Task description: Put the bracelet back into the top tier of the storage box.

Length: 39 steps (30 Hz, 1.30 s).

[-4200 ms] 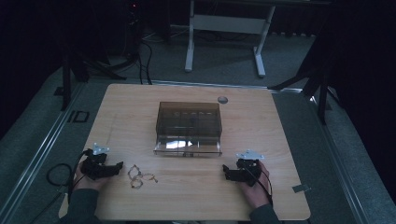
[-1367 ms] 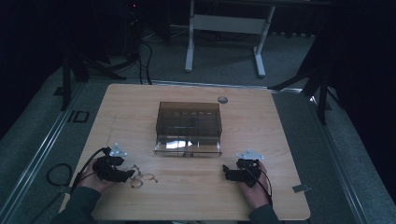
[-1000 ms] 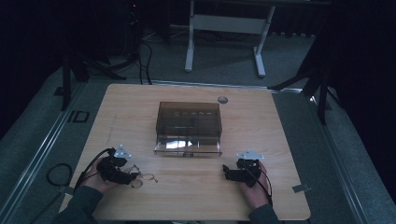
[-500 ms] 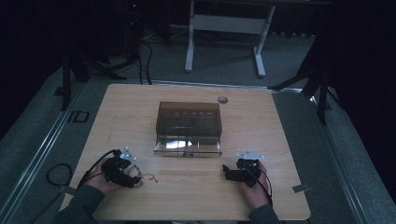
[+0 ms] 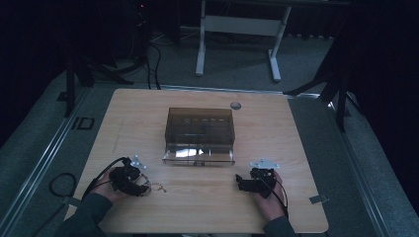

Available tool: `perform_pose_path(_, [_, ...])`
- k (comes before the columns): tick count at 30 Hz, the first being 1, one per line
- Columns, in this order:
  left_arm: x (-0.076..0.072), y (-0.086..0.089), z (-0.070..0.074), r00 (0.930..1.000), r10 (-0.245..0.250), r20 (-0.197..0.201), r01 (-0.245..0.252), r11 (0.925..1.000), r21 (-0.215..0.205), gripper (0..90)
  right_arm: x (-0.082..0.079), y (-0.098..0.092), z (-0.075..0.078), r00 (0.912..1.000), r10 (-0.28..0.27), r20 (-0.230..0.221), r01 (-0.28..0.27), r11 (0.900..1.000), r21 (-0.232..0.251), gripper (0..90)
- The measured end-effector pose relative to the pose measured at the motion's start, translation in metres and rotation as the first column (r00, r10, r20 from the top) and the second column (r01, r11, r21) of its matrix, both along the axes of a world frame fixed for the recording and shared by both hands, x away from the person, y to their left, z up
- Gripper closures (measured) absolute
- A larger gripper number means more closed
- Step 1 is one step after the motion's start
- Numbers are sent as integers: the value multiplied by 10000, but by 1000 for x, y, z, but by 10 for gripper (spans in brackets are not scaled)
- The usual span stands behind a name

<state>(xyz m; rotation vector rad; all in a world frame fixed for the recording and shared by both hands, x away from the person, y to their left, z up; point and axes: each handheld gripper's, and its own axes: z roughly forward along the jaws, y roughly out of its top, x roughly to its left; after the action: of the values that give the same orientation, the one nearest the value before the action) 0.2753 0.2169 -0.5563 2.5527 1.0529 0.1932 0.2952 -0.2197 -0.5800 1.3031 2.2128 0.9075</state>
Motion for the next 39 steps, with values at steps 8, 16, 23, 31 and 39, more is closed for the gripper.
perform_pose_path(8, [9, -3, 5, 9984, 34, -556, -5, 9986, 535, 522, 0, 0, 0, 10000, -6, 3, 6, 10000, -2, 112])
perform_pose_path(16, [15, -7, 7, 9958, -26, -915, 112, 9956, 931, 555, 0, 0, 0, 10000, -4, 2, 4, 10000, 0, 112])
perform_pose_path(23, [16, -14, 6, 9964, -317, -791, 420, 9905, 1312, 414, 0, 0, 0, 10000, -4, 3, 4, 10000, -1, 112])
perform_pose_path(31, [17, -16, 9, 9952, -517, -827, 627, 9887, 1365, 334, 0, 0, 0, 10000, -3, 2, 3, 10000, -1, 112])
perform_pose_path(39, [22, -18, 9, 9912, -703, -1120, 886, 9818, 1678, 306, 0, 0, 0, 10000, -4, 0, 4, 10000, -1, 113])
